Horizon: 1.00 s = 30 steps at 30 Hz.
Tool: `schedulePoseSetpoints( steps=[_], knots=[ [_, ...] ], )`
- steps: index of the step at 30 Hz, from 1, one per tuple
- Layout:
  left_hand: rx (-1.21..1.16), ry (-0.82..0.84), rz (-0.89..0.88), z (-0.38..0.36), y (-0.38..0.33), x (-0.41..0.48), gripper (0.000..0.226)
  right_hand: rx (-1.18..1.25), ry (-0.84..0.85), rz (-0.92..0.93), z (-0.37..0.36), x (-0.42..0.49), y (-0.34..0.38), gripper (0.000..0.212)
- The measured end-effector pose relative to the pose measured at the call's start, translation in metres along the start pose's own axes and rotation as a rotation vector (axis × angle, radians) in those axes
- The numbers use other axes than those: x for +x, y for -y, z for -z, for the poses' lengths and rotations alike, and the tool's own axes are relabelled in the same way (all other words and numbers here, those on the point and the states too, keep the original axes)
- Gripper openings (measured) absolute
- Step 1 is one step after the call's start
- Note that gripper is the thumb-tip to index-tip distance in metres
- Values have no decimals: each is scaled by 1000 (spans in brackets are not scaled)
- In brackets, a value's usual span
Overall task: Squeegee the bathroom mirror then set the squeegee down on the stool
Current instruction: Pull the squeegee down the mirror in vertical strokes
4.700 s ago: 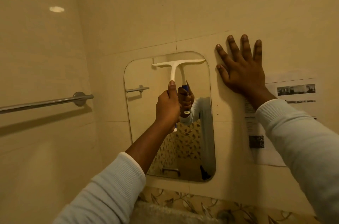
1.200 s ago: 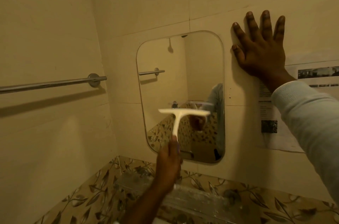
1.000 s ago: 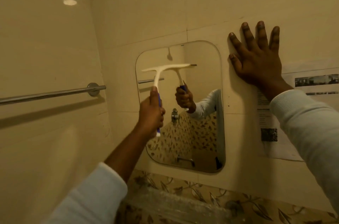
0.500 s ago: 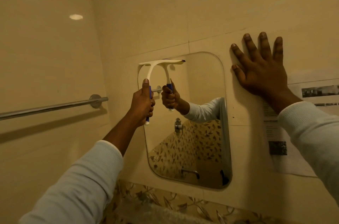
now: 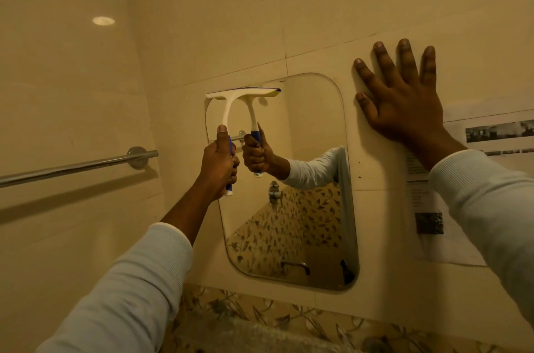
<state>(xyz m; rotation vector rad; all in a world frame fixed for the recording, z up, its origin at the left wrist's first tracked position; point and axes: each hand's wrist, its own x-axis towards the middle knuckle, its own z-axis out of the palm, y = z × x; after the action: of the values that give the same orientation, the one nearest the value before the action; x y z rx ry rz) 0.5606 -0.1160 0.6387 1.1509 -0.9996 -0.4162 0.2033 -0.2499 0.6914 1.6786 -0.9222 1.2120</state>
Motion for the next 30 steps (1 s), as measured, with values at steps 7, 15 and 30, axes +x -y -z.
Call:
schedulePoseSetpoints(
  steps=[7, 15, 30],
  knots=[
    [32, -12, -16, 3, 15, -2, 65, 12, 5, -2, 1, 0, 1, 72],
    [51, 15, 53, 21, 26, -19, 65, 32, 8, -7, 2, -1, 1, 72],
    [70, 9, 133, 30, 59, -45, 64, 49, 25, -10, 5, 0, 3, 73]
  ],
)
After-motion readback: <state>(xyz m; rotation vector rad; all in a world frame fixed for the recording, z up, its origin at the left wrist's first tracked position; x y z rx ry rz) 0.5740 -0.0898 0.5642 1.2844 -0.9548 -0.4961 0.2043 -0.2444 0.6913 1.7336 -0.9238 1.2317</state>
